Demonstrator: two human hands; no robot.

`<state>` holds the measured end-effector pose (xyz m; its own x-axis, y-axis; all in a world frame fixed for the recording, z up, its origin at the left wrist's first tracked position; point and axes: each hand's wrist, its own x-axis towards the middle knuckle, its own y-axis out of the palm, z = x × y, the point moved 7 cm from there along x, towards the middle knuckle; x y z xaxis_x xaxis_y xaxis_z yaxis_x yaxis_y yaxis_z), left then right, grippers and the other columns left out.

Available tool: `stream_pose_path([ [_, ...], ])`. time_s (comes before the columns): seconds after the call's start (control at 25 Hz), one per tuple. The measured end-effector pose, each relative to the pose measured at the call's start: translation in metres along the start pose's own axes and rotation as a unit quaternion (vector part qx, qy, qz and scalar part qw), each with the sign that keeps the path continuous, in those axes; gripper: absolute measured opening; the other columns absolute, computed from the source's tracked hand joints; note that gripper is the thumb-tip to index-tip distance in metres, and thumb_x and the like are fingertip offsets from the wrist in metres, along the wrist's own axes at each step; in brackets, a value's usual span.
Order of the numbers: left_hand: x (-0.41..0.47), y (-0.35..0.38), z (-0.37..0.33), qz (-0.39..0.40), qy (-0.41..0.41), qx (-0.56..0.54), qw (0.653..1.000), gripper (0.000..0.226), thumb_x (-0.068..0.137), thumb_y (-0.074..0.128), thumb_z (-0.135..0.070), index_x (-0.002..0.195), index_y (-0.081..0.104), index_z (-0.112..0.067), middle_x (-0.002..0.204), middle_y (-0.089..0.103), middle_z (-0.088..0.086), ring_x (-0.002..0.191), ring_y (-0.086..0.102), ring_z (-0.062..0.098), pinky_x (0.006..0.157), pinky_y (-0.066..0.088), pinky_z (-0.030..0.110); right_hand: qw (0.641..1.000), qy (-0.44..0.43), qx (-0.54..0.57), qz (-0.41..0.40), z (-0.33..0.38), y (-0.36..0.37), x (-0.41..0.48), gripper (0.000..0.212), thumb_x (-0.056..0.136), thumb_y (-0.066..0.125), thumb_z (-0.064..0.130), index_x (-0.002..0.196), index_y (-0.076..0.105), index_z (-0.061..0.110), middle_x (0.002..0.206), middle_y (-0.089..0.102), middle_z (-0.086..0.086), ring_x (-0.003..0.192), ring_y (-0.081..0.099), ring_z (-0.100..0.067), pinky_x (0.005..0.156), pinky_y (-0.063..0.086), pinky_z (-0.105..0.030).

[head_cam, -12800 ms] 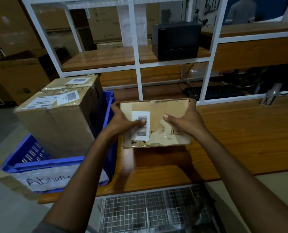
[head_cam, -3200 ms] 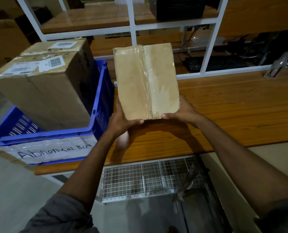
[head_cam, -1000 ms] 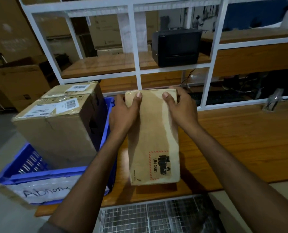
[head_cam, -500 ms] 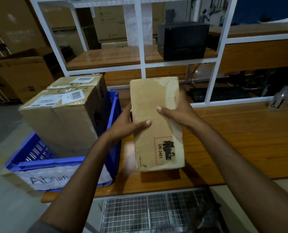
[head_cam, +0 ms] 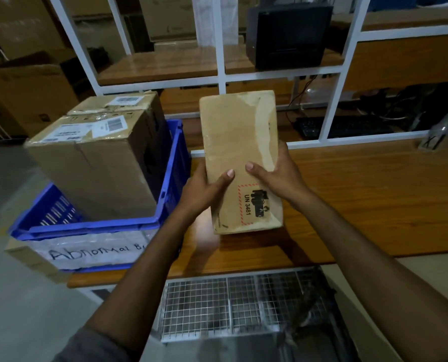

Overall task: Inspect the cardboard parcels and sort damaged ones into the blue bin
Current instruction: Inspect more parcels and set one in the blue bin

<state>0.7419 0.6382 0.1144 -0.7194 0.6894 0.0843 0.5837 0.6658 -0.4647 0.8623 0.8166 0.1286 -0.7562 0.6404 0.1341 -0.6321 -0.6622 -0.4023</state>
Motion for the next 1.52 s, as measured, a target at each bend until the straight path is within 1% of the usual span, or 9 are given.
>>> stream_pose_path([
  [0.16,-0.013,0.026,0.023,0.08,-0.046,-0.019,0.996,0.112,0.085,0.086,-0.035,0.162,0.005,-0.033,0.138,0.055,-0.012,0.118,0.061,0.005,0.076,0.057,0.016,0.996,0.06,-0.024,0.056,-0.032,0.006,-0.017,0.103,0.076,0.092,0.027,0.152,0.022,0.029,0.13,0.058,0.007,0.122,0.06,-0.021,0.085,0.057,-0.035],
  [0.28,-0.016,0.025,0.017,0.007,-0.05,0.006,0.999,0.094,0.084,0.085,-0.044,0.154,0.025,-0.027,0.14,0.06,-0.003,0.121,0.063,0.013,0.081,0.056,0.021,0.997,0.057,-0.048,0.002,-0.039,0.0,-0.024,0.085,0.08,0.089,0.036,0.144,0.034,0.021,0.134,0.061,0.001,0.116,0.062,-0.019,0.08,0.055,-0.031],
  [0.4,-0.009,0.011,0.005,-0.038,-0.02,0.017,0.999,0.087,0.075,0.086,-0.063,0.141,0.039,-0.031,0.121,0.063,-0.017,0.111,0.066,0.007,0.09,0.06,0.035,0.999,0.043,0.009,-0.004,-0.037,-0.016,-0.02,0.095,0.072,0.094,0.041,0.147,0.038,0.027,0.129,0.065,0.008,0.113,0.064,-0.011,0.091,0.059,-0.039],
  [0.56,-0.013,0.018,-0.007,-0.005,0.024,-0.028,0.999,0.098,0.07,0.09,-0.057,0.151,0.041,-0.031,0.117,0.061,-0.027,0.108,0.066,-0.004,0.077,0.058,0.014,0.998,0.037,0.04,0.012,-0.035,-0.02,-0.025,0.116,0.052,0.095,0.057,0.151,0.038,0.034,0.131,0.066,0.011,0.116,0.066,-0.011,0.097,0.059,-0.047],
  [0.68,-0.009,0.023,-0.009,-0.006,0.041,-0.03,0.999,0.091,0.077,0.091,-0.043,0.152,0.043,-0.026,0.119,0.064,-0.023,0.112,0.067,0.002,0.074,0.056,0.009,0.999,0.028,0.044,-0.003,-0.032,-0.024,-0.022,0.106,0.06,0.098,0.038,0.15,0.04,0.032,0.125,0.066,0.014,0.112,0.066,-0.009,0.096,0.06,-0.044],
  [0.88,-0.005,0.028,-0.014,0.057,0.071,-0.027,0.995,0.104,0.075,0.095,-0.031,0.157,0.03,-0.028,0.136,0.056,-0.022,0.121,0.057,-0.007,0.084,0.055,0.011,0.993,0.002,0.068,0.093,-0.03,-0.02,-0.023,0.118,0.069,0.093,0.002,0.159,0.025,0.035,0.138,0.061,0.011,0.123,0.063,-0.008,0.096,0.06,-0.035],
  [1.12,-0.011,0.036,-0.009,0.042,0.105,-0.033,0.993,0.104,0.08,0.09,-0.011,0.157,0.021,-0.027,0.139,0.049,-0.021,0.122,0.055,-0.018,0.084,0.056,0.012,0.999,-0.037,0.021,0.029,-0.032,-0.025,-0.037,0.124,0.064,0.098,0.01,0.159,0.023,0.036,0.144,0.054,0.015,0.13,0.055,-0.006,0.098,0.057,-0.035],
  [1.44,-0.006,0.028,-0.008,0.025,0.175,0.032,0.984,0.132,0.073,0.095,-0.013,0.164,0.001,-0.031,0.163,0.025,-0.011,0.152,0.034,0.009,0.113,0.05,0.036,0.998,-0.036,-0.04,-0.035,-0.031,-0.032,-0.02,0.125,0.061,0.099,0.02,0.155,0.02,0.038,0.147,0.037,0.008,0.142,0.038,-0.018,0.11,0.049,-0.055],
  [1.52,-0.005,0.026,-0.008,0.029,0.162,0.03,0.986,0.136,0.076,0.093,-0.013,0.166,-0.007,-0.032,0.168,0.021,-0.008,0.152,0.035,0.007,0.111,0.05,0.032,0.997,-0.055,-0.036,-0.035,-0.029,-0.031,-0.022,0.12,0.064,0.098,0.026,0.156,0.023,0.043,0.144,0.038,0.012,0.139,0.039,-0.015,0.11,0.049,-0.053],
])
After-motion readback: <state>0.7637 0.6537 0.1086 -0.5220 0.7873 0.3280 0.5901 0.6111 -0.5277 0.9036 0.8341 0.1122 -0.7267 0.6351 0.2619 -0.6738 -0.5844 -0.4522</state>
